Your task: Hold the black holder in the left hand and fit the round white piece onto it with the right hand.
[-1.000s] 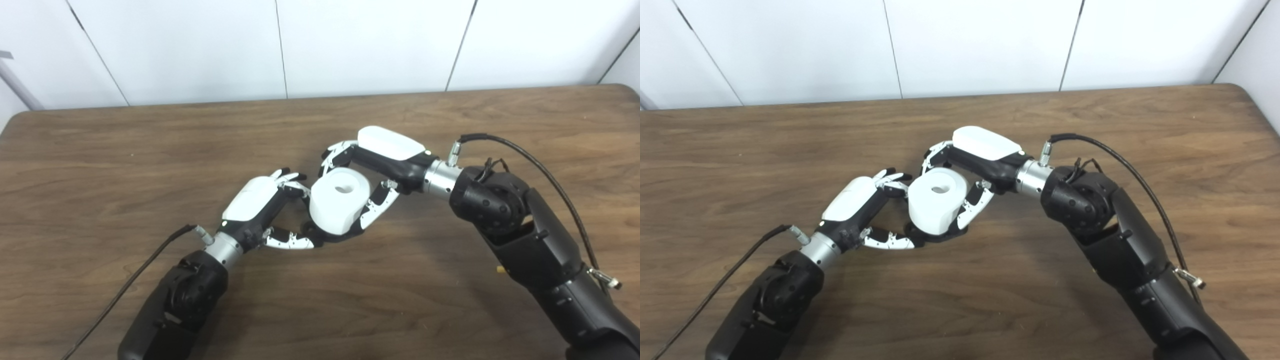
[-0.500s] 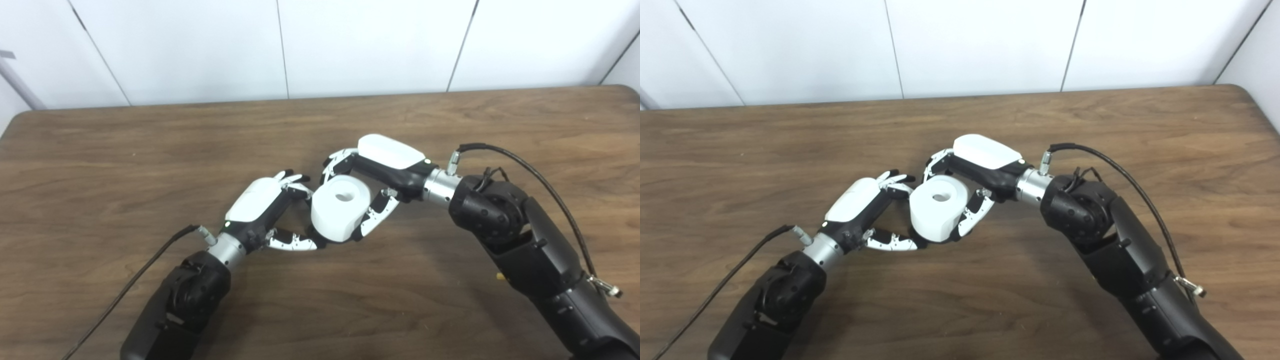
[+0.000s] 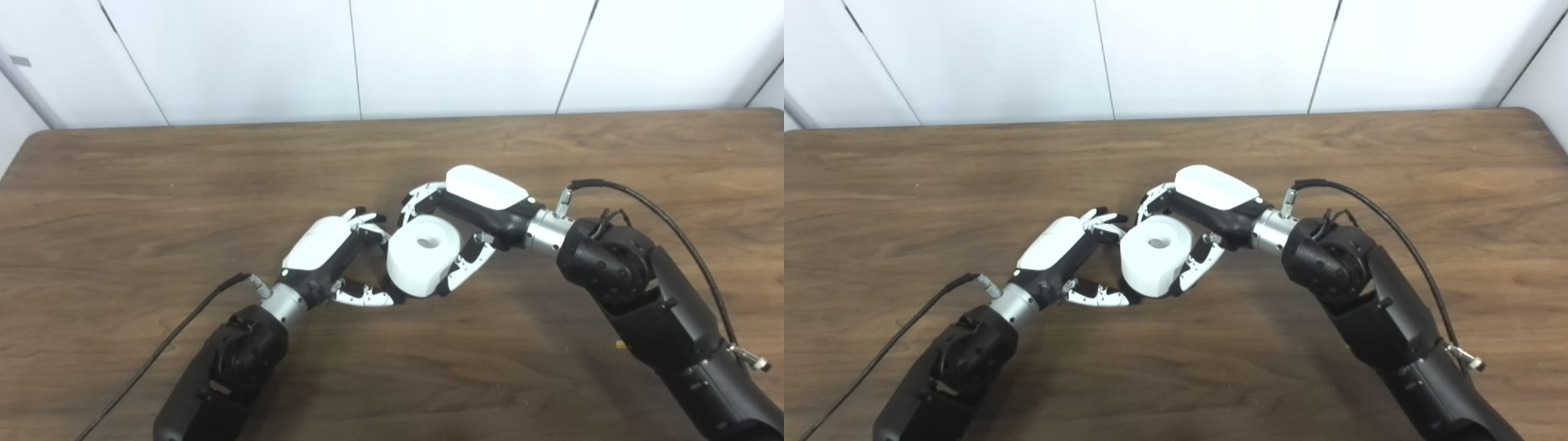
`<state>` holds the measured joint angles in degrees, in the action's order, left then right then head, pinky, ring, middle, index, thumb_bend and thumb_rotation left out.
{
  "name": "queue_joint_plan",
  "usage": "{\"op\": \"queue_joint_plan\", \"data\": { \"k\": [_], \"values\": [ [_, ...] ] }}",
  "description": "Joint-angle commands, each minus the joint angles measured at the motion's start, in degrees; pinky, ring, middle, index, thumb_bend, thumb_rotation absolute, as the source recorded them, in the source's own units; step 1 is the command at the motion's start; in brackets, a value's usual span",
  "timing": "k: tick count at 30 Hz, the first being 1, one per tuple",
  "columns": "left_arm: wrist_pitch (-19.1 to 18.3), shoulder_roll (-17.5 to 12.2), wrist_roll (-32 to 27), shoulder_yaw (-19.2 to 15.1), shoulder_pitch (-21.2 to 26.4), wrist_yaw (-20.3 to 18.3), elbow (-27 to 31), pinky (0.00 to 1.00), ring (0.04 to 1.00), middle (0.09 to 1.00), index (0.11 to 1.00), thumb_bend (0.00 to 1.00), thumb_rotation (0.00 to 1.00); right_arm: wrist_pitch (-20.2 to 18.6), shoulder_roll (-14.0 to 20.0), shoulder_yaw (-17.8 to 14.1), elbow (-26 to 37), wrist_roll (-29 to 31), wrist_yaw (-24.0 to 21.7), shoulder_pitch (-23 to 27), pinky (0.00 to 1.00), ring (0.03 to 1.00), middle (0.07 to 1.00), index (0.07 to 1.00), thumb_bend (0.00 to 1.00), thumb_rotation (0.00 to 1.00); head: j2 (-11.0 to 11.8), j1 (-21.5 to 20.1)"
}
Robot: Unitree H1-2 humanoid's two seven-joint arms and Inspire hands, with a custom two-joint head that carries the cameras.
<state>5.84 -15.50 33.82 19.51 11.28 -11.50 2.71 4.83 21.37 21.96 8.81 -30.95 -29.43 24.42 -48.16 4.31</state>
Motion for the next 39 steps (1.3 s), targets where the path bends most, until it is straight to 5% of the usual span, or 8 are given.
{"op": "queue_joint_plan", "data": {
  "k": [1, 3, 6, 11, 39],
  "values": [
    [0.2, 0.2, 0.3, 0.0, 0.5, 0.1, 1.5, 1.0, 0.905, 0.685, 0.484, 0.52, 0.05, 0.7, 0.9, -0.1, 1.4, -0.8, 0.2, 0.4, 0.65, 0.802, 0.719, 0.619, 0.86, 0.25, 0.0, 0.0],
    [0.3, 0.1, 0.2, -0.1, 0.5, 0.1, 1.4, 1.0, 0.905, 0.684, 0.484, 0.52, 0.05, 1.1, 0.7, -0.1, 1.7, -1.9, 0.9, 0.1, 0.65, 0.796, 0.74, 0.737, 0.97, 0.31, 0.1, -0.2],
    [0.3, 0.2, -0.1, -0.1, 0.4, 0.2, 1.3, 1.0, 0.904, 0.683, 0.484, 0.52, 0.05, 0.3, 0.3, -0.6, 2.6, -1.4, 0.6, -0.4, 0.65, 0.802, 0.776, 0.892, 1.0, 0.32, 0.0, -0.1],
    [0.3, 0.2, 0.1, -0.1, 0.3, 0.1, 1.3, 1.0, 0.904, 0.682, 0.484, 0.52, 0.05, 0.2, -0.1, -1.3, 3.3, -0.7, 1.0, -1.1, 0.66, 0.807, 0.804, 0.988, 1.0, 0.31, 0.0, -0.2],
    [1.8, -0.4, -0.4, -0.6, 0.8, 0.9, -0.4, 1.0, 0.903, 0.683, 0.484, 0.52, 0.05, -1.7, 2.2, -4.7, 4.6, -0.3, -0.4, -0.3, 0.69, 0.885, 0.879, 0.967, 1.0, 0.29, 1.1, -1.4]
  ]
}}
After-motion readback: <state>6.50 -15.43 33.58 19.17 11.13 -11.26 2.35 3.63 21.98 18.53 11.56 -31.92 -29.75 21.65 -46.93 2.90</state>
